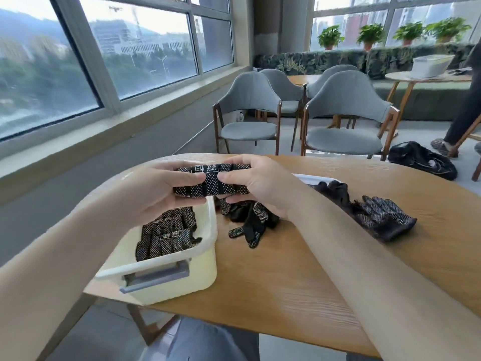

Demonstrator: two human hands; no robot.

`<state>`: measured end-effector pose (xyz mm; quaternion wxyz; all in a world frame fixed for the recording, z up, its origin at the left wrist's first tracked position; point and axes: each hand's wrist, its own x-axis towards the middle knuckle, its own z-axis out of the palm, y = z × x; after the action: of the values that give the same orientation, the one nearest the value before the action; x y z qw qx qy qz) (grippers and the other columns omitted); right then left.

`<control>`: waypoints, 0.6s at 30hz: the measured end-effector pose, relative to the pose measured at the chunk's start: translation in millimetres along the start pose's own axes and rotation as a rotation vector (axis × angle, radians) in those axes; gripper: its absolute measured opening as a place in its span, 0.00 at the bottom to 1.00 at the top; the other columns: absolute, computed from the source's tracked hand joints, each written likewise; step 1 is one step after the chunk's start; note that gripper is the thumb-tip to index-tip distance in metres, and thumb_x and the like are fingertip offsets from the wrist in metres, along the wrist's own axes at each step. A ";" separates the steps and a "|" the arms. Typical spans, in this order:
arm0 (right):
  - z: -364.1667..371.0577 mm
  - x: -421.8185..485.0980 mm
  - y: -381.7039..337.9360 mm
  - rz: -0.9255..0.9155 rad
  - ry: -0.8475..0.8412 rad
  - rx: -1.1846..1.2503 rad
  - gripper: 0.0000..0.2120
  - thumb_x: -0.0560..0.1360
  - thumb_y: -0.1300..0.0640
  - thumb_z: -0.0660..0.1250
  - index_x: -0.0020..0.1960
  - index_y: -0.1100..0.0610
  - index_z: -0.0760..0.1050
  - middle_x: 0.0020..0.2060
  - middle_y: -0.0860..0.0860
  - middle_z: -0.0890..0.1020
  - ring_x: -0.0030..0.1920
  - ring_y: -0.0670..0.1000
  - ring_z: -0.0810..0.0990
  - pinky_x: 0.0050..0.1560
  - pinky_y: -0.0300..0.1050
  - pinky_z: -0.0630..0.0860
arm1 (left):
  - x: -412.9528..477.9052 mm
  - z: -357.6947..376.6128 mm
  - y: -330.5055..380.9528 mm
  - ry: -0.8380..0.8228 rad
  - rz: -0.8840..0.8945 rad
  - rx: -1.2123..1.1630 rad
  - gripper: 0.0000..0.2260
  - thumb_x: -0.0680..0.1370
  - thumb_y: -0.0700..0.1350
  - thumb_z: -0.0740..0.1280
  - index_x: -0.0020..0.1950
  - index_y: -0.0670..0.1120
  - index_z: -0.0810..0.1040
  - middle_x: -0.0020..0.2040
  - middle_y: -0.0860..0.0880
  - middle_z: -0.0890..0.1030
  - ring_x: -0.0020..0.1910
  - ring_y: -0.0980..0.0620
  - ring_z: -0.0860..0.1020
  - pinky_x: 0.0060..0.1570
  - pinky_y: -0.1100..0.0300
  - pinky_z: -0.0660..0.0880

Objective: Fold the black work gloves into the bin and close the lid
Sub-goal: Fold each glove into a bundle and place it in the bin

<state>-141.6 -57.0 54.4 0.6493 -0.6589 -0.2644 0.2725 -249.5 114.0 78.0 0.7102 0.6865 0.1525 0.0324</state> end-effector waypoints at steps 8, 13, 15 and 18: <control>65.5 69.9 -12.9 0.163 -0.230 -0.272 0.11 0.78 0.68 0.69 0.59 0.65 0.81 0.57 0.60 0.84 0.58 0.56 0.84 0.52 0.47 0.85 | 8.2 -84.2 -1.1 0.079 -0.162 0.130 0.15 0.76 0.31 0.69 0.63 0.36 0.80 0.59 0.39 0.84 0.59 0.43 0.82 0.56 0.44 0.81; 82.4 91.9 -10.3 0.233 -0.285 -0.435 0.12 0.78 0.66 0.69 0.61 0.62 0.80 0.57 0.56 0.82 0.60 0.54 0.81 0.53 0.46 0.84 | 20.3 -104.0 -6.4 0.064 -0.207 0.368 0.09 0.78 0.32 0.69 0.57 0.38 0.82 0.55 0.41 0.86 0.58 0.44 0.82 0.62 0.49 0.78; 88.4 99.6 -7.5 0.247 -0.281 -0.505 0.12 0.76 0.66 0.71 0.59 0.62 0.81 0.53 0.56 0.83 0.56 0.54 0.83 0.52 0.47 0.84 | 24.0 -109.0 -11.6 0.056 -0.216 0.474 0.07 0.78 0.33 0.70 0.55 0.40 0.82 0.51 0.43 0.86 0.55 0.46 0.83 0.61 0.52 0.78; 98.8 109.2 -1.4 0.269 -0.278 -0.686 0.14 0.70 0.62 0.76 0.55 0.63 0.82 0.50 0.57 0.85 0.49 0.57 0.87 0.53 0.51 0.85 | 29.2 -111.9 -19.7 0.009 -0.257 0.641 0.07 0.78 0.34 0.70 0.55 0.42 0.82 0.48 0.46 0.84 0.49 0.48 0.83 0.52 0.56 0.80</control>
<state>-133.3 90.0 53.3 0.3078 -0.8234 -0.3368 0.3374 -254.1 228.4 52.4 0.4561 0.8497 0.2432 -0.1041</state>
